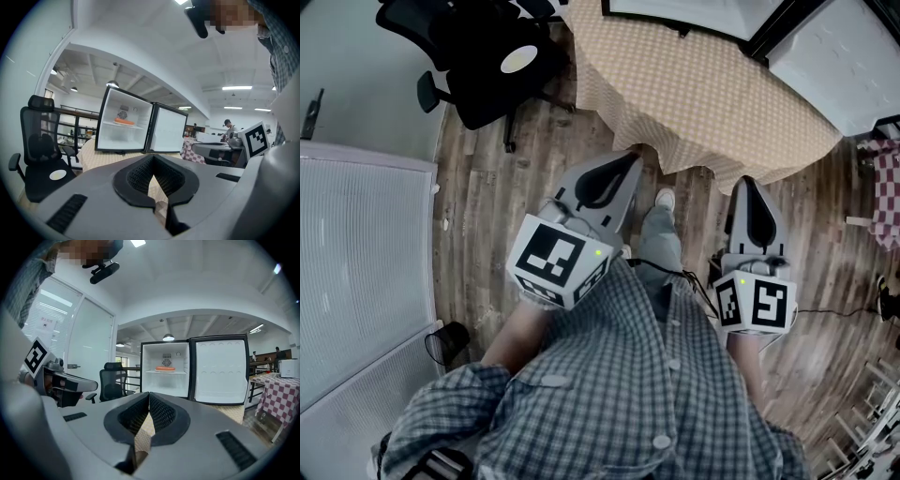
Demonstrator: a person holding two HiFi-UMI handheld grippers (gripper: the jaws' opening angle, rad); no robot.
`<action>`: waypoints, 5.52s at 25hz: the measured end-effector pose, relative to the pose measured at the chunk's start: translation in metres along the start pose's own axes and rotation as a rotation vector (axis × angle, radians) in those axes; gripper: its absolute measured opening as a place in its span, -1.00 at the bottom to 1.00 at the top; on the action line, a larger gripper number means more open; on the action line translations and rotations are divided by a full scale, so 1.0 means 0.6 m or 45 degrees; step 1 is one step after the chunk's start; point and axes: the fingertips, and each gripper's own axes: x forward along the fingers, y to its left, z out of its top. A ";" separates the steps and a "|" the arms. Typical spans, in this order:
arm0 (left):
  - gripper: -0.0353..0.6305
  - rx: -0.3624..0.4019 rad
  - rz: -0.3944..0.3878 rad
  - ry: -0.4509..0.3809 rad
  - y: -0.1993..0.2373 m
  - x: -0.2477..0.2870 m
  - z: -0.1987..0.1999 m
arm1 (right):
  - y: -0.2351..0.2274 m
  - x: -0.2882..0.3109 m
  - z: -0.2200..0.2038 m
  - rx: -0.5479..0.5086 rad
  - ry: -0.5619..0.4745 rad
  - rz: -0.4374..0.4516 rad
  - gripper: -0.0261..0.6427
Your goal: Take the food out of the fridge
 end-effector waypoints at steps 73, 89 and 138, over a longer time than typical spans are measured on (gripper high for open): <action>-0.88 -0.108 0.188 -0.044 0.237 0.430 0.185 | -0.227 0.572 0.092 0.357 0.050 0.303 -0.89; -0.88 -0.114 0.206 -0.051 0.268 0.405 0.181 | -0.226 0.710 0.093 1.104 0.077 0.339 -0.89; -0.52 -0.990 -0.013 -0.166 0.374 0.582 0.188 | -0.217 0.763 0.087 1.439 0.107 0.353 -0.75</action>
